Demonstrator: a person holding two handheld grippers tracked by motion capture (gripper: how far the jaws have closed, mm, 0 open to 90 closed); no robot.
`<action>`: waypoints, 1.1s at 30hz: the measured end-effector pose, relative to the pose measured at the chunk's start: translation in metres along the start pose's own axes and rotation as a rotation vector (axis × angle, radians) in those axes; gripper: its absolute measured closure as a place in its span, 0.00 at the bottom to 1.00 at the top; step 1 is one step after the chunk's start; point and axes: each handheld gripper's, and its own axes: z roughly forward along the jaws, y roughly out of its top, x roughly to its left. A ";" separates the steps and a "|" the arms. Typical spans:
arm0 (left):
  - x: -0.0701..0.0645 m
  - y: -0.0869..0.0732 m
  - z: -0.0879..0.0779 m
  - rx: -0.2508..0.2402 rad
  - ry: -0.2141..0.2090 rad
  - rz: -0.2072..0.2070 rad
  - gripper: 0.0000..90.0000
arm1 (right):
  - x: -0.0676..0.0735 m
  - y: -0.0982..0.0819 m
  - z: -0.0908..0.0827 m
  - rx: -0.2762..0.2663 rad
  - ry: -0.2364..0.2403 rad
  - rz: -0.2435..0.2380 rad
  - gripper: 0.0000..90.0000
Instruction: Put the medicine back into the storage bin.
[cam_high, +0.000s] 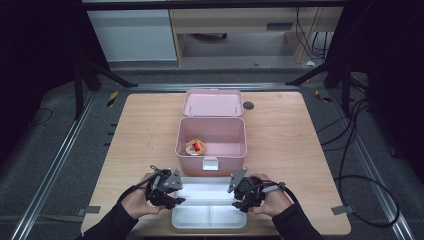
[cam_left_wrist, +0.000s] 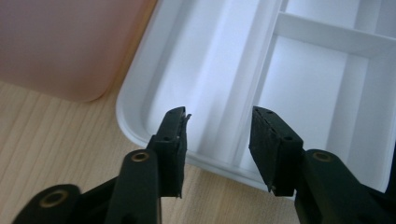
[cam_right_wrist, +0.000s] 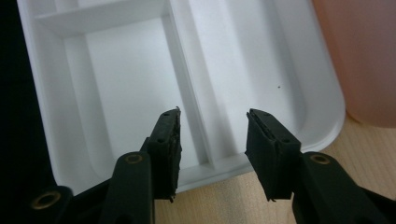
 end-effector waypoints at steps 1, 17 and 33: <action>-0.001 0.001 0.001 0.006 -0.005 0.007 0.66 | 0.000 0.000 0.002 0.006 0.008 -0.007 0.65; -0.001 0.007 0.023 0.112 -0.055 0.049 0.80 | -0.002 0.001 0.015 0.062 0.066 -0.036 0.85; 0.004 0.009 0.028 0.150 -0.131 0.081 0.94 | -0.009 0.005 0.018 0.100 0.105 -0.057 0.95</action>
